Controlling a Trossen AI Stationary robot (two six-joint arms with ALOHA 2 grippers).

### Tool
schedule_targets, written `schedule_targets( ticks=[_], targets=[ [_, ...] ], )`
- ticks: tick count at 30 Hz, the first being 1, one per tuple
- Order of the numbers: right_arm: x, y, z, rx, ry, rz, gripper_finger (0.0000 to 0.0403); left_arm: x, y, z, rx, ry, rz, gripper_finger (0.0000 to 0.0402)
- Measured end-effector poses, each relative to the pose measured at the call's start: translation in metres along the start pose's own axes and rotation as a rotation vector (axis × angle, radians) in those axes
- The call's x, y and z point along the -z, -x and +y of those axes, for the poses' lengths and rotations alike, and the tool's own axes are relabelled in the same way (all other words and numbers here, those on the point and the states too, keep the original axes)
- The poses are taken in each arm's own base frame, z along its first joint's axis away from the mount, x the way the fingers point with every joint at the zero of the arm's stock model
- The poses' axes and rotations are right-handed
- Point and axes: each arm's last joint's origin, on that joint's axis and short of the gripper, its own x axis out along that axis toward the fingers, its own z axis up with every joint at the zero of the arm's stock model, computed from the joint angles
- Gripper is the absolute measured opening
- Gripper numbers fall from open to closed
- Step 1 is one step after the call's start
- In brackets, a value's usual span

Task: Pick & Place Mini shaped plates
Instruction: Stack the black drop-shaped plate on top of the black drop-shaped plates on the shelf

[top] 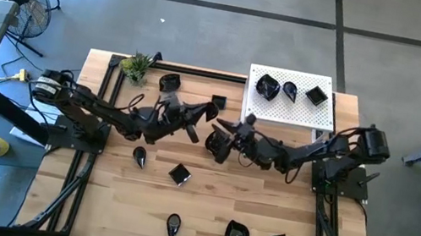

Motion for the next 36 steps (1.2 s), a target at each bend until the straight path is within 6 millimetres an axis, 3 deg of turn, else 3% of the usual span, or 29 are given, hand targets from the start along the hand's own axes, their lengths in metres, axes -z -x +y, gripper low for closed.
schedule_targets(
  ticks=[17,30,36],
  targets=[
    [-0.021,-0.012,0.009,-0.028,-0.027,-0.056,0.0095,-0.006,0.000,-0.002,0.056,0.041,-0.045,0.0000],
    [-0.020,-0.013,0.006,0.071,-0.025,-0.057,0.0022,0.000,-0.001,-0.001,0.032,-0.019,-0.029,0.0000],
    [-0.019,-0.012,0.005,0.107,-0.019,-0.051,0.0013,0.003,-0.001,-0.001,0.034,-0.045,-0.001,0.0000]
  ],
)
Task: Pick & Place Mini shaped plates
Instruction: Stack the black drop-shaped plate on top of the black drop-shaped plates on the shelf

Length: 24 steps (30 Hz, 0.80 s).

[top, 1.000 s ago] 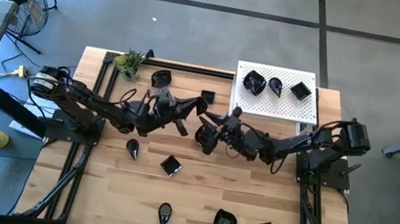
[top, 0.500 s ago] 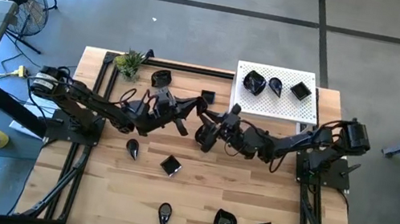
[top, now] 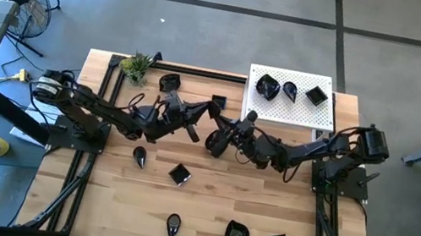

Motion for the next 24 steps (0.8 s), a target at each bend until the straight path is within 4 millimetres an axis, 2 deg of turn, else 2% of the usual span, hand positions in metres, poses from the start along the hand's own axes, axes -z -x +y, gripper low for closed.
schedule_targets(
  ticks=[7,10,14,20,24],
  targets=[
    [0.000,0.000,0.000,0.013,0.002,0.002,0.0012,0.001,0.000,0.000,0.012,-0.042,0.014,0.0002],
    [0.000,0.000,-0.001,0.042,0.007,-0.001,0.0012,0.003,0.000,0.000,0.017,-0.105,0.027,0.0016],
    [-0.003,-0.001,-0.001,0.026,-0.004,-0.020,0.0008,0.008,0.002,0.000,0.055,-0.200,0.093,0.0058],
    [-0.003,-0.002,-0.002,0.034,-0.003,-0.020,0.0002,-0.002,0.007,0.002,0.097,-0.213,0.173,0.0137],
    [-0.003,-0.003,-0.004,0.040,-0.003,-0.020,0.0001,-0.011,0.012,0.004,0.099,-0.228,0.201,0.0165]
  ],
)
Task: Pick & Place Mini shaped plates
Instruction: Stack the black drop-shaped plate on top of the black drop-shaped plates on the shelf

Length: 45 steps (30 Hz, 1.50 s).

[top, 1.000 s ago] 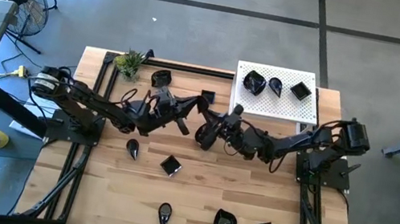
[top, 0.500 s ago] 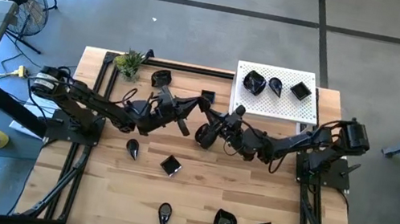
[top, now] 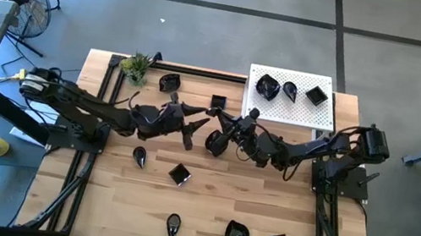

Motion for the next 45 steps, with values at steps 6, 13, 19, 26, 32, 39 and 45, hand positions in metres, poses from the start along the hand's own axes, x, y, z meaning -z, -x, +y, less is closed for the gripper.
schedule_targets(
  ticks=[6,13,19,26,32,39,45],
  targets=[
    [-0.016,0.004,-0.003,0.029,0.040,-0.018,0.0001,-0.006,0.009,0.005,0.028,-0.067,0.065,0.0153],
    [-0.070,0.023,-0.034,0.121,0.038,0.049,0.0001,0.006,0.019,0.012,0.119,-0.117,0.060,0.0043],
    [-0.111,0.047,-0.097,0.263,-0.050,0.185,0.0000,0.019,0.024,0.024,0.188,-0.072,0.004,0.0017],
    [-0.161,0.052,-0.170,0.452,-0.246,0.479,0.0000,0.024,0.024,0.027,0.227,-0.073,0.019,0.0004],
    [-0.168,0.040,-0.223,0.525,-0.447,0.767,0.0000,0.024,0.025,0.026,0.268,-0.069,0.018,0.0003],
    [-0.153,0.017,-0.262,0.576,-0.560,1.008,0.0000,0.024,0.025,0.025,0.323,-0.035,0.025,0.0003],
    [-0.145,0.002,-0.279,0.562,-0.660,1.090,0.0000,0.026,0.025,0.025,0.322,-0.027,0.045,0.0003]
  ],
)
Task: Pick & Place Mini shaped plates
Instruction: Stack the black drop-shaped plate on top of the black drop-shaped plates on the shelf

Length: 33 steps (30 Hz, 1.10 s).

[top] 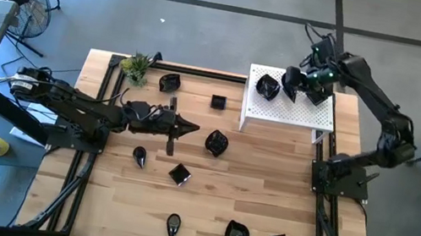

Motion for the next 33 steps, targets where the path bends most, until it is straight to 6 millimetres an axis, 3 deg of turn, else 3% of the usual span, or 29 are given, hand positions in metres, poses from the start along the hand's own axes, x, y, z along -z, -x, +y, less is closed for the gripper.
schedule_targets(
  ticks=[12,33],
  targets=[
    [-0.009,-0.015,-0.008,0.093,-0.062,0.138,0.0000,0.000,0.000,0.000,0.012,0.004,0.002,0.0003],
    [-0.011,-0.017,-0.008,0.106,-0.043,0.118,0.0001,0.000,0.000,-0.001,0.045,0.004,0.002,0.0003]
  ],
)
